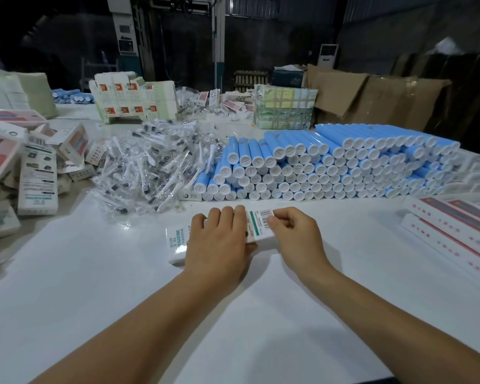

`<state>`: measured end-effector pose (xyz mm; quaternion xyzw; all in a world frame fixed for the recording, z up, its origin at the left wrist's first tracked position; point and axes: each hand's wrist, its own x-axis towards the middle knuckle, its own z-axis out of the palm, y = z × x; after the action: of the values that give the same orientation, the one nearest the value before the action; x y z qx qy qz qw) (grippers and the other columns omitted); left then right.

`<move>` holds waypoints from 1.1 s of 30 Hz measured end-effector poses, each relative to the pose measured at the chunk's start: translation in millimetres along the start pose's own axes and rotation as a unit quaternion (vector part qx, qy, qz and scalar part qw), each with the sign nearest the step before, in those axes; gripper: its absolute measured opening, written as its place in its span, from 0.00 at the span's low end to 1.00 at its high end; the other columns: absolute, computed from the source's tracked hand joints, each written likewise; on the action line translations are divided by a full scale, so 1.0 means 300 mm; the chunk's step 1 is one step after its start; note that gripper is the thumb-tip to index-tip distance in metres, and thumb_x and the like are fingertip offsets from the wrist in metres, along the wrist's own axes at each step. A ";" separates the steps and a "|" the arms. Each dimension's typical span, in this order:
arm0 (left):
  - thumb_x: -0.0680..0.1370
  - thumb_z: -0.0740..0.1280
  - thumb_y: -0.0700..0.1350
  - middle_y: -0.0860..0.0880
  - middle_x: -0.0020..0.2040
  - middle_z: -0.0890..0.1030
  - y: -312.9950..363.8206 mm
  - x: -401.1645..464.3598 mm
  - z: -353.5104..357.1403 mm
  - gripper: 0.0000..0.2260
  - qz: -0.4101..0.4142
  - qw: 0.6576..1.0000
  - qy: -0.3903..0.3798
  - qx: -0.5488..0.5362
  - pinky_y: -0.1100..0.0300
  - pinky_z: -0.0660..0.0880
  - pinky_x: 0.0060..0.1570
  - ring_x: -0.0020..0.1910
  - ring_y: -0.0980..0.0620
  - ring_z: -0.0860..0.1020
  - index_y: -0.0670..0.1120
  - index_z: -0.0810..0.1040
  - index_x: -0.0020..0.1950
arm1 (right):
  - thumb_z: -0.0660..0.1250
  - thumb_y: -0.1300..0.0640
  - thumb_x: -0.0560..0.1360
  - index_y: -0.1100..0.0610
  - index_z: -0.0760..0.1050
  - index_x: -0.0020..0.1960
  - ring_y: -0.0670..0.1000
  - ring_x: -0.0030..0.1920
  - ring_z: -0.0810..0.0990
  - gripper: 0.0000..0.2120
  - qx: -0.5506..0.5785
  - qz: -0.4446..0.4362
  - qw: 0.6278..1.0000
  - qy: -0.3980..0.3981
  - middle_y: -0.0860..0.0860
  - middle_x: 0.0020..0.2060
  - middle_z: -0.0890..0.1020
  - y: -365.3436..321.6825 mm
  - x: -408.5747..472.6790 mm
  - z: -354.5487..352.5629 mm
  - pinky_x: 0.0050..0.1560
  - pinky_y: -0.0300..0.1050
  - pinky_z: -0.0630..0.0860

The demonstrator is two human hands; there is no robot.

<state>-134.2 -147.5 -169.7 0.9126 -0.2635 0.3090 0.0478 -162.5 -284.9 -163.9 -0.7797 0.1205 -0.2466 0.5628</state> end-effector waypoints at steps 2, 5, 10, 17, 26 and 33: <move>0.66 0.75 0.57 0.45 0.44 0.78 0.004 -0.003 0.002 0.29 0.005 1.000 0.001 0.007 0.48 0.72 0.41 0.41 0.43 0.76 0.39 0.77 0.58 | 0.65 0.61 0.77 0.47 0.74 0.39 0.48 0.43 0.82 0.12 -0.022 -0.011 1.000 0.002 0.42 0.37 0.81 -0.004 -0.004 0.007 0.52 0.54 0.78; 0.69 0.71 0.58 0.45 0.45 0.78 0.006 -0.004 0.008 0.28 0.005 1.000 -0.003 0.017 0.48 0.71 0.42 0.42 0.44 0.75 0.39 0.76 0.60 | 0.63 0.60 0.78 0.48 0.72 0.39 0.51 0.46 0.81 0.11 -0.063 -0.025 0.998 -0.002 0.43 0.40 0.81 -0.008 -0.003 0.014 0.51 0.56 0.78; 0.77 0.58 0.61 0.48 0.59 0.73 0.004 0.009 0.005 0.29 -0.027 0.999 -0.032 -0.012 0.51 0.63 0.54 0.56 0.46 0.70 0.44 0.63 0.71 | 0.66 0.57 0.77 0.45 0.75 0.44 0.47 0.46 0.78 0.07 -0.053 -0.077 0.995 0.028 0.42 0.46 0.75 -0.024 0.008 -0.013 0.51 0.45 0.76; 0.77 0.54 0.64 0.50 0.67 0.66 -0.005 0.033 -0.004 0.32 -0.063 0.996 -0.040 -0.043 0.53 0.60 0.56 0.63 0.48 0.65 0.47 0.55 0.74 | 0.67 0.49 0.71 0.63 0.74 0.59 0.56 0.46 0.83 0.22 0.496 0.282 0.817 -0.091 0.59 0.49 0.82 -0.050 0.030 -0.020 0.46 0.50 0.80; 0.74 0.65 0.59 0.43 0.54 0.78 0.038 0.005 -0.017 0.30 -0.019 0.999 -0.006 -0.040 0.47 0.70 0.46 0.48 0.42 0.75 0.38 0.72 0.66 | 0.60 0.61 0.79 0.54 0.76 0.51 0.38 0.39 0.80 0.08 -0.045 -0.113 0.993 0.003 0.42 0.38 0.81 0.000 -0.011 0.009 0.40 0.36 0.75; 0.76 0.56 0.62 0.44 0.58 0.75 0.035 0.000 -0.018 0.32 -0.005 1.000 -0.021 -0.020 0.48 0.67 0.51 0.53 0.43 0.73 0.39 0.67 0.70 | 0.57 0.54 0.81 0.61 0.71 0.67 0.48 0.48 0.81 0.18 -0.140 -0.154 0.978 -0.010 0.53 0.52 0.82 0.005 -0.015 -0.008 0.51 0.42 0.77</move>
<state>-142.4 -155.3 -166.1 0.9191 -0.2659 0.2841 0.0617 -167.5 -285.1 -165.7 -0.8626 0.0267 -0.3030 0.4043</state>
